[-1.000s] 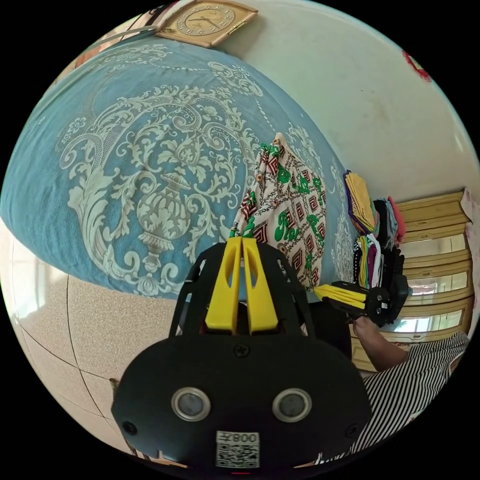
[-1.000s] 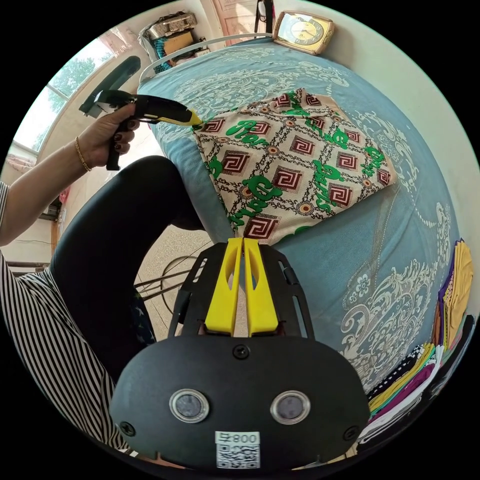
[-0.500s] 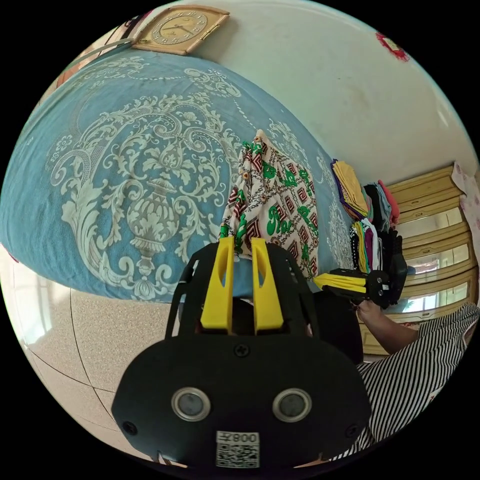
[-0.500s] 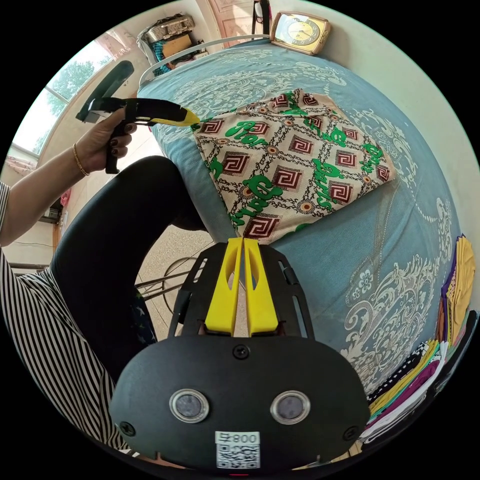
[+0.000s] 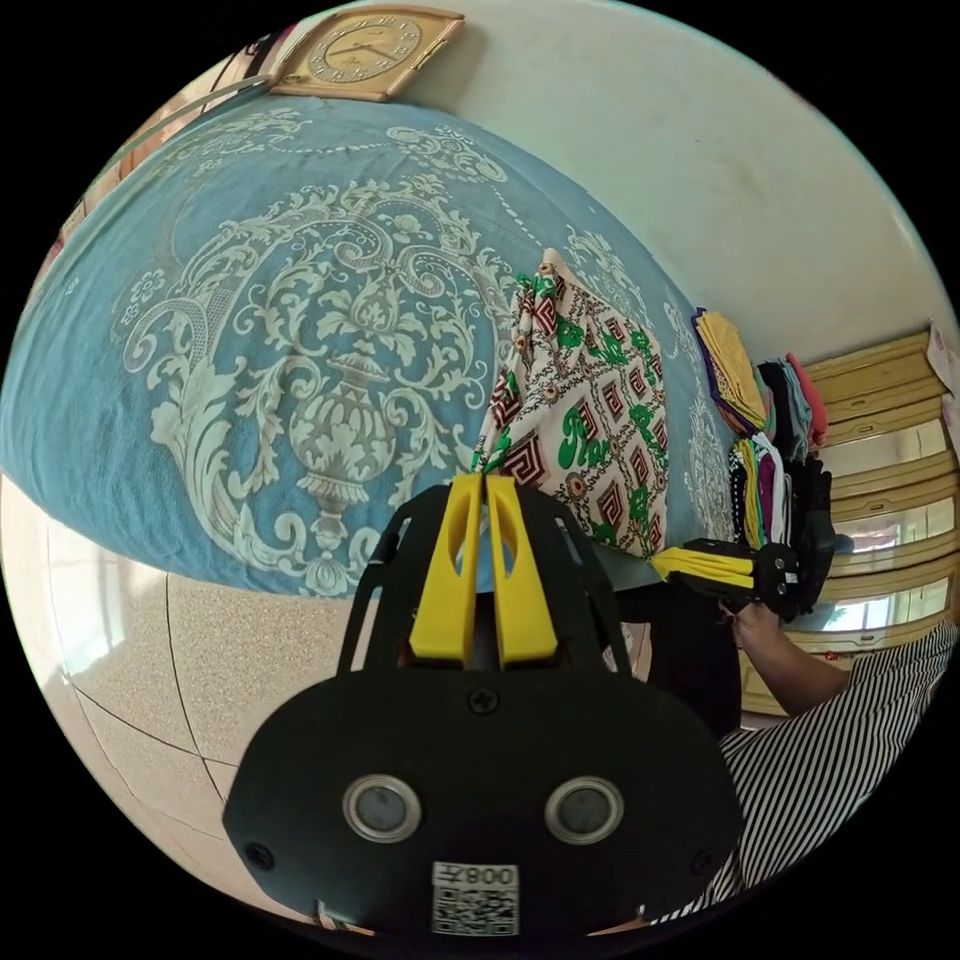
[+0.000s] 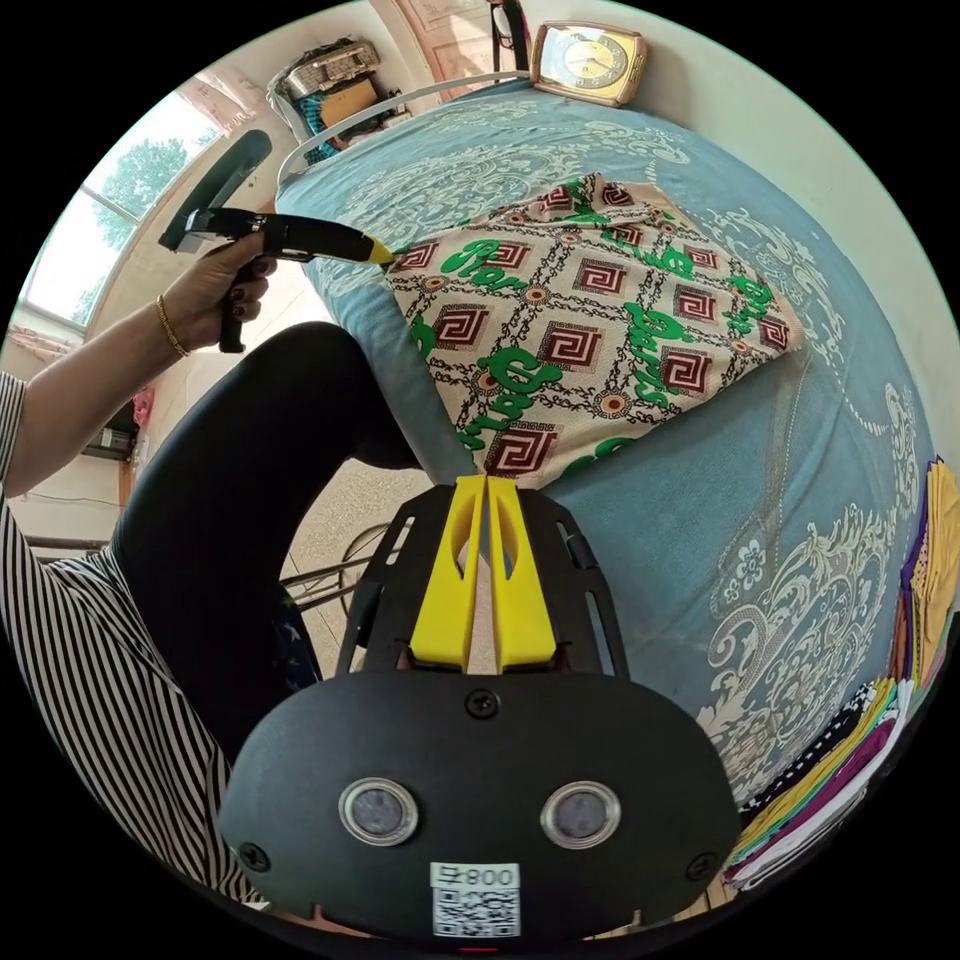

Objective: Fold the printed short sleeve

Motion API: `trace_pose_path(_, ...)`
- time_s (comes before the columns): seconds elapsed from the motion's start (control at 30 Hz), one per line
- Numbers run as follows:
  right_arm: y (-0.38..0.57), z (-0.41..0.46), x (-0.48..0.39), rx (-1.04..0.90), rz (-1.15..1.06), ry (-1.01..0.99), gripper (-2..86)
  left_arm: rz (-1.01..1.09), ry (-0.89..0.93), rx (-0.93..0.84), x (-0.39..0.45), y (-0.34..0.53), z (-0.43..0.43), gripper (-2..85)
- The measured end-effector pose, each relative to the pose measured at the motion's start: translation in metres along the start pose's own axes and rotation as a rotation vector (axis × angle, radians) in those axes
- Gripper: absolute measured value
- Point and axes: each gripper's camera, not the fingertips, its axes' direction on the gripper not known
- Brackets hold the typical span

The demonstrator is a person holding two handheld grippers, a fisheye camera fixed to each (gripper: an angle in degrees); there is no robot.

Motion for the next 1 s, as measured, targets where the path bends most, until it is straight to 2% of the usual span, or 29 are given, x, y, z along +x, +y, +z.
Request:
trace_pose_path(0.23, 0.02, 0.016, 0.036, 0.048, 0.104, -0.108, 1.0, 0.016, -0.002, 0.098, 0.047, 0.014, -0.027, 2.8)
trace_pose_path(0.33, 0.037, 0.027, 0.064, 0.094, 0.213, -0.279, 1.3, 0.142, 0.07, 0.079, 0.096, 0.017, -0.022, 3.5)
trace_pose_path(0.47, 0.072, 0.046, 0.101, 0.148, 0.373, -0.493, 1.5, 0.401, 0.113, -0.053, 0.18, 0.015, 0.009, 5.0)
trace_pose_path(0.63, 0.119, 0.07, 0.144, 0.206, 0.549, -0.69, 2.1, 0.734, 0.033, -0.228, 0.273, 0.026, 0.056, 6.4)
trace_pose_path(0.7, 0.138, 0.083, 0.165, 0.252, 0.629, -0.764, 2.8, 0.852, -0.072, -0.276, 0.305, 0.039, 0.078, 6.2)
trace_pose_path(0.83, 0.152, 0.102, 0.189, 0.297, 0.704, -0.85, 4.8, 0.899, -0.219, -0.277, 0.328, 0.049, 0.094, 3.4)
trace_pose_path(1.0, 0.156, 0.132, 0.209, 0.297, 0.741, -0.928, 7.6, 0.846, -0.156, -0.266, 0.33, 0.048, 0.086, 0.9)
